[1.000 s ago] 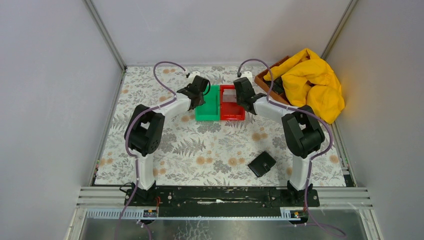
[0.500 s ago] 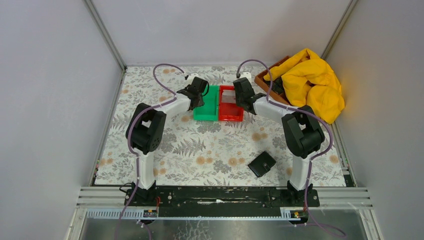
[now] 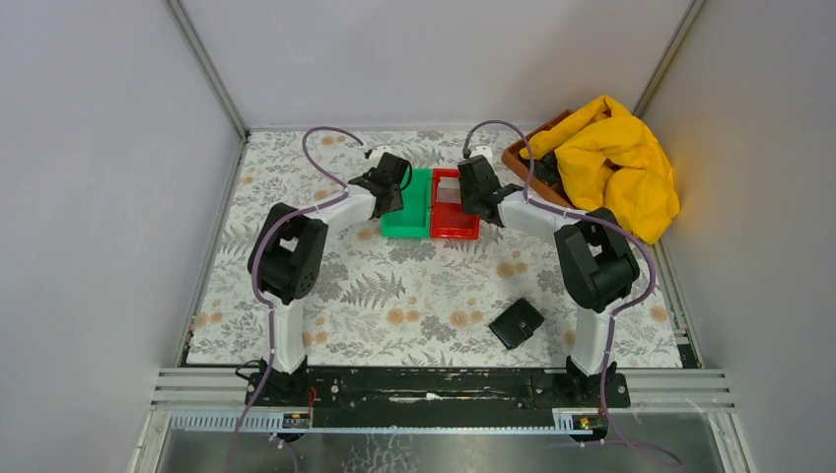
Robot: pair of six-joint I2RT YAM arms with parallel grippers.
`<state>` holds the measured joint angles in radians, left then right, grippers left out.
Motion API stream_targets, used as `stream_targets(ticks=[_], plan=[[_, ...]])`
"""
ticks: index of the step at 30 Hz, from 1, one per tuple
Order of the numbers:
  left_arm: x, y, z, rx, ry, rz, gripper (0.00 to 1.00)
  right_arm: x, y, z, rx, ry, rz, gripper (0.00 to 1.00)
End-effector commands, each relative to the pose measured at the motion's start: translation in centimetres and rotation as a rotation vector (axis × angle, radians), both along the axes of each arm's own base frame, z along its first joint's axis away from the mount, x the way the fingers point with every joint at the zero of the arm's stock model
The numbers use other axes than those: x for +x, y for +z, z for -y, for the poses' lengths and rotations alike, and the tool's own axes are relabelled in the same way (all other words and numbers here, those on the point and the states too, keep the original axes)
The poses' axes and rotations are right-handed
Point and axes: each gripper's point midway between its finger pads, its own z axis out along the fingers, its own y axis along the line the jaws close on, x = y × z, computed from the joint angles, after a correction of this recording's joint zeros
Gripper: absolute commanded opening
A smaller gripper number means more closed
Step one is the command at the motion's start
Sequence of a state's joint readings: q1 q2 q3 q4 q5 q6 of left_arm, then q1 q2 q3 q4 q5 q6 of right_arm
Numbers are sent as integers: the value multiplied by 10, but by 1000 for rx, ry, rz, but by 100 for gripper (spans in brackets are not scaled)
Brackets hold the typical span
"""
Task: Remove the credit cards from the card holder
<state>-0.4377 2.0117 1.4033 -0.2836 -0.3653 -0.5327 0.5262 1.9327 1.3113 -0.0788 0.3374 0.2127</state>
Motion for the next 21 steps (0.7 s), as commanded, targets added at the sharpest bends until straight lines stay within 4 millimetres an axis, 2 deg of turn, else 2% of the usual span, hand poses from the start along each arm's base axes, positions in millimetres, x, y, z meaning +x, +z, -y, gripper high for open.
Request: stream_targets(ticks=[1, 12, 21], plan=[[3, 11, -1, -14, 2, 38, 48, 2, 30, -9, 32, 23, 58, 42], [-5, 17, 2, -34, -9, 39, 49, -1, 48, -1, 33, 4, 90, 43], [-17, 22, 12, -30, -28, 52, 47, -13, 65, 11, 50, -23, 125, 43]])
